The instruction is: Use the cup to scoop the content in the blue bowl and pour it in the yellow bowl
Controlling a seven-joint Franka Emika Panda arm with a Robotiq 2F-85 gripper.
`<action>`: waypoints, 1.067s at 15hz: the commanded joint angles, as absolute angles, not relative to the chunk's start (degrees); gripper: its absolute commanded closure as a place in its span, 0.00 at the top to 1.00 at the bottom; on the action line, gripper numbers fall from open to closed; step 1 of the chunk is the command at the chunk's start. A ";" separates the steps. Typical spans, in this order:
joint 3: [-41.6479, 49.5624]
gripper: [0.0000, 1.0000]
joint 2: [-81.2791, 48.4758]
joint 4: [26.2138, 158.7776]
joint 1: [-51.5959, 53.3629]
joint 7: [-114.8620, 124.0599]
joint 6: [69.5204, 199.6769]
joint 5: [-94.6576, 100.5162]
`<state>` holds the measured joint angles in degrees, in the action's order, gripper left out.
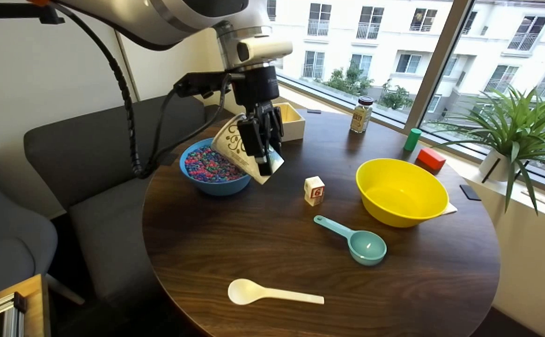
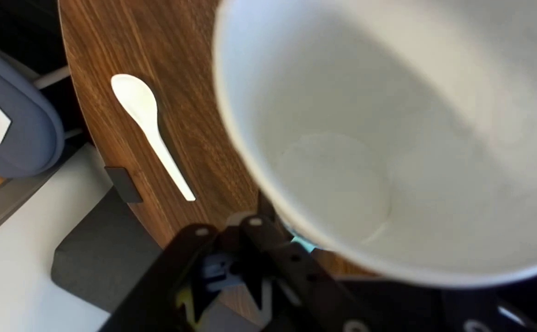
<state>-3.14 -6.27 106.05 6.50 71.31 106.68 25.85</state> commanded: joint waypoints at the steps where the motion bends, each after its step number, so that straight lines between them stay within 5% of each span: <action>1: -3.99 0.38 -9.68 102.55 9.33 78.58 101.92 33.54; 16: -7.36 0.38 -18.95 95.87 17.99 93.30 85.37 49.54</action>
